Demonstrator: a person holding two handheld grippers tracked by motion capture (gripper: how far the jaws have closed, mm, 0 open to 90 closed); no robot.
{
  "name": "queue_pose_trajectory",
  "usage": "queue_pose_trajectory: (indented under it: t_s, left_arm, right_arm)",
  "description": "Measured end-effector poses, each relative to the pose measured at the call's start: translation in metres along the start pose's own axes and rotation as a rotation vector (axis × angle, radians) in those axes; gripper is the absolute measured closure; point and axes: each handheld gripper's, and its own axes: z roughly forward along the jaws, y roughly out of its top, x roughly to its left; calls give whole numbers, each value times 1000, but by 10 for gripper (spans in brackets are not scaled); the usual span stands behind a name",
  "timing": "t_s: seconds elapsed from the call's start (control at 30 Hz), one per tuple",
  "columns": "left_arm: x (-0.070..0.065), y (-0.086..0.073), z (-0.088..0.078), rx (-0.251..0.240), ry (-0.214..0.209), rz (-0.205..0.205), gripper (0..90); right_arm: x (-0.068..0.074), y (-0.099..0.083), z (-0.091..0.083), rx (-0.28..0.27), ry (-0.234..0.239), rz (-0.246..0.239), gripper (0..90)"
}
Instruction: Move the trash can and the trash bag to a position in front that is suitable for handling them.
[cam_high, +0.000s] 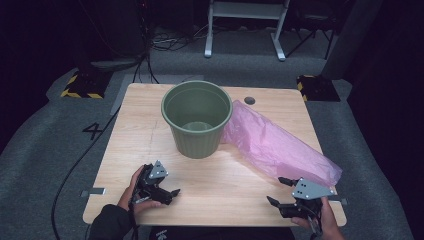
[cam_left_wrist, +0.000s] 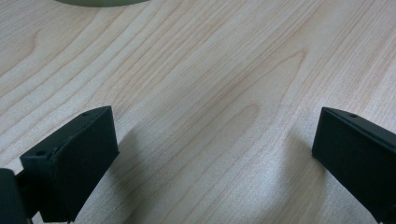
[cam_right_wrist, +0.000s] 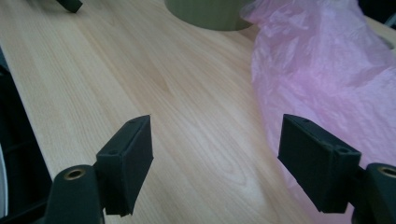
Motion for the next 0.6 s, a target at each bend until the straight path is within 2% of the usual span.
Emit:
queue_pose_trajectory:
  t_s: [0.1, 0.4, 0.6]
  left_arm:
    - [0, 0, 0, 1, 1, 3, 0]
    - [0, 0, 0, 1, 1, 2, 0]
    - [0, 0, 0, 1, 1, 2, 0]
  right_arm:
    - [-1, 8, -5, -3, -30, 2, 264]
    - [-5, 21, -15, -13, -58, -7, 262]
    - [-20, 20, -20, 0, -110, 4, 266]
